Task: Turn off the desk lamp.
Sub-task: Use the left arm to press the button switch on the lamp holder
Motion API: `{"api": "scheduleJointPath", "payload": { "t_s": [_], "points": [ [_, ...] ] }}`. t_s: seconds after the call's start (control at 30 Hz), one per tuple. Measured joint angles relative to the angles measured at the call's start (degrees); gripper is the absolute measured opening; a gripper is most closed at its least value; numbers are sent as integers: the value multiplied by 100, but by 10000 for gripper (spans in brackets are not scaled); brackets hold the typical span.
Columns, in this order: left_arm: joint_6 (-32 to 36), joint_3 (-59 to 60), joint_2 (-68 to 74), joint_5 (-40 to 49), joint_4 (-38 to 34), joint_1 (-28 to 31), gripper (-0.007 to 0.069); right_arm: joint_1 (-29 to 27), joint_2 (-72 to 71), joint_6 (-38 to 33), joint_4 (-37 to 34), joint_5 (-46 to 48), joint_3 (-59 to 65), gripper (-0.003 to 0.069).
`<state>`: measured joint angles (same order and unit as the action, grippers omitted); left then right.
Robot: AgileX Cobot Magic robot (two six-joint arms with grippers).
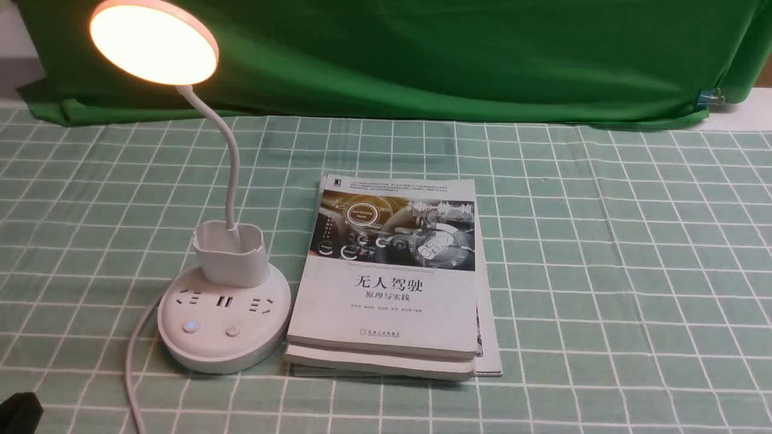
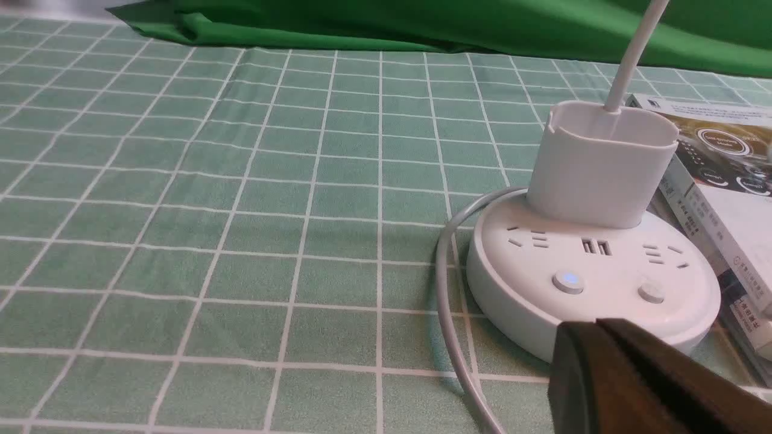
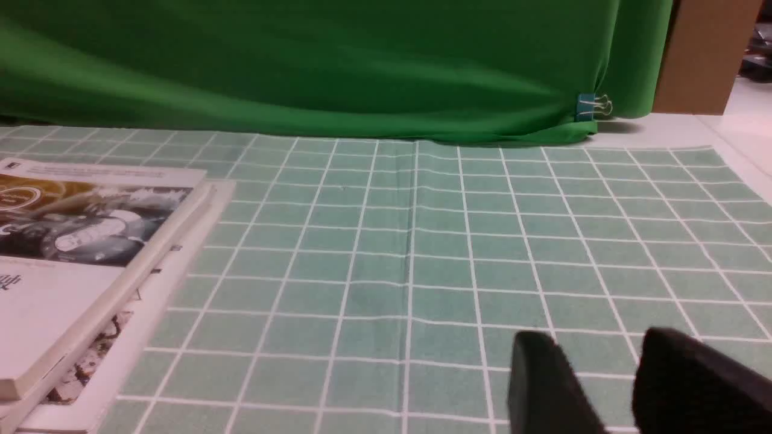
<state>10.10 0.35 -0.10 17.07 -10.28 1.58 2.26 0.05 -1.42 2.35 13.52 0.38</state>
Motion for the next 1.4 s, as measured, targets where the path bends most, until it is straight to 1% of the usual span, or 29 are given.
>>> {"api": "scheduleJointPath", "payload": {
  "t_s": [0.5, 0.6, 0.73, 0.77, 0.8, 0.83, 0.87, 0.93, 1.07, 1.13, 1.2, 1.27, 1.3, 1.37, 1.4],
  "points": [
    [0, 0, 0, 0, 0, 0, 0, 0, 0, 0, 0, 0, 0, 242],
    [0, 0, 0, -109, -24, 0, 0, 0, 0, 0, 0, 0, 0, 242],
    [-533, 0, 0, -656, -1292, 0, 0, 0, 0, 0, 0, 0, 0, 242],
    [-703, 0, 0, -794, -1794, 0, 0, 0, 0, 0, 0, 0, 0, 242],
    [-790, 0, 0, -870, -2101, 0, 0, 0, 0, 0, 0, 0, 0, 242],
    [-926, 0, 0, -995, -2773, 0, 0, 0, 0, 0, 0, 0, 0, 242],
    [-971, 0, 0, -1071, -3158, 0, 0, 0, 0, 0, 0, 0, 0, 242],
    [-1010, 0, 0, -1190, -3549, 0, 0, 0, 0, 0, 0, 0, 0, 242],
    [-1096, 0, 0, -1370, -3761, 0, 0, 0, 0, 0, 0, 0, 0, 242],
    [-1140, -12, 0, -1216, -3797, 0, 0, 0, 0, 0, 0, 0, 0, 242],
    [-1143, -362, 200, -419, -3708, 0, 0, 0, 0, 0, 0, 0, 0, 242],
    [-1072, -650, 453, -41, -3566, 0, 0, 0, 0, 0, 0, 0, 0, 242],
    [-1010, -1044, 737, 439, -3327, 0, 0, 0, 0, 0, 0, 0, 0, 242],
    [-846, -1601, 1263, 1031, -2911, 0, 0, 0, 0, 0, 0, 0, 0, 242],
    [-722, -1977, 1740, 1572, -2541, 0, 0, 0, 0, 0, 0, 0, 0, 242]
  ]
}}
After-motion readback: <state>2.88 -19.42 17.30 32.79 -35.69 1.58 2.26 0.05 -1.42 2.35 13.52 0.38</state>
